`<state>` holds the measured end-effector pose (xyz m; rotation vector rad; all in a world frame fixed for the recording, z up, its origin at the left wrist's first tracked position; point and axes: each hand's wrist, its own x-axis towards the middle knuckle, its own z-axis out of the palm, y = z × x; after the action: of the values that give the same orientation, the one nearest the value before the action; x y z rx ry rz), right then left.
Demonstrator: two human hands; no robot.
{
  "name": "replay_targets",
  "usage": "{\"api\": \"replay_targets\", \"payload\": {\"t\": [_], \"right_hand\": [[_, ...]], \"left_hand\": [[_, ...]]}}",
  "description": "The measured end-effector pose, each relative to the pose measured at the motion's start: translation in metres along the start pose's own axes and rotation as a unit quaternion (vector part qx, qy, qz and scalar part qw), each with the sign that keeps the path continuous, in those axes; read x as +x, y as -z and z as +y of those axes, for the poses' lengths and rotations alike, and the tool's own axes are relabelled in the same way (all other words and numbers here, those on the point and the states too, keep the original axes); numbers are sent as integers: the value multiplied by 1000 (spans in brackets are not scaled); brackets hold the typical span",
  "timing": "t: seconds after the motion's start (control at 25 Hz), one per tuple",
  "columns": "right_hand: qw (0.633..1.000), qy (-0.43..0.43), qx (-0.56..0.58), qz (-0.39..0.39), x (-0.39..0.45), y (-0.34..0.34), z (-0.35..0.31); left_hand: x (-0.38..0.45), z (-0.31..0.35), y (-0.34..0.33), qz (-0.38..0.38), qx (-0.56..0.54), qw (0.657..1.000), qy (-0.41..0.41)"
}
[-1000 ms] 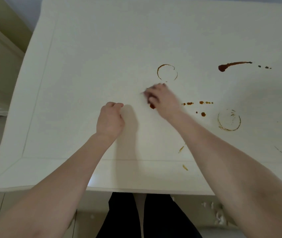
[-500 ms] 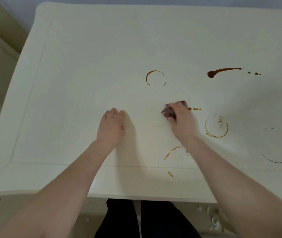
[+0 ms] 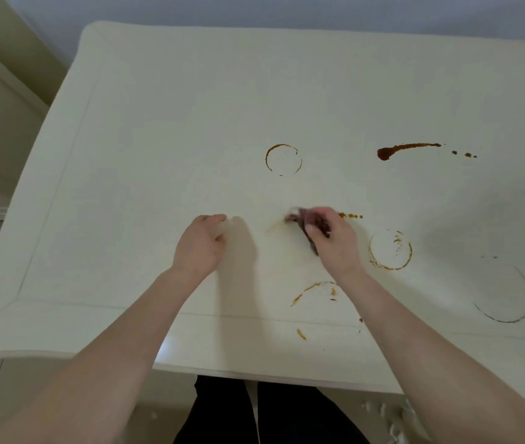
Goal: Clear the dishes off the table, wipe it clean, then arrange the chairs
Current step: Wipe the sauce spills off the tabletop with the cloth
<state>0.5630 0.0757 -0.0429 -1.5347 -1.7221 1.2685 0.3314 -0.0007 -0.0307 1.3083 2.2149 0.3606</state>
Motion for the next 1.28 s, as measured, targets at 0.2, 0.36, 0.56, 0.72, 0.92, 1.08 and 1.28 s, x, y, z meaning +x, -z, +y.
{"api": "replay_targets", "payload": {"t": [0.2, 0.36, 0.56, 0.72, 0.92, 1.08, 1.28], "right_hand": [[920, -163, 347, -85, 2, -37, -47], [980, -114, 113, -114, 10, -22, -40], [978, -2, -207, -3, 39, 35, -2], [933, 9, -359, -13, 53, 62, 23], [908, 33, -414, -50, 54, 73, 34], [912, 37, -403, -73, 44, 73, 39], [924, 54, -371, -80, 44, 80, 43]], "left_hand": [[-17, 42, 0, -70, -237, 966, -80], [11, 54, -10, 17, -80, 995, -58], [24, 78, -35, 2, 30, 993, -114], [13, 80, -67, -34, 119, 986, -113], [-51, 70, -90, -90, 126, 970, -187], [-31, 62, -81, -111, 49, 968, -219], [45, 82, -63, 23, 92, 989, -110]]}}
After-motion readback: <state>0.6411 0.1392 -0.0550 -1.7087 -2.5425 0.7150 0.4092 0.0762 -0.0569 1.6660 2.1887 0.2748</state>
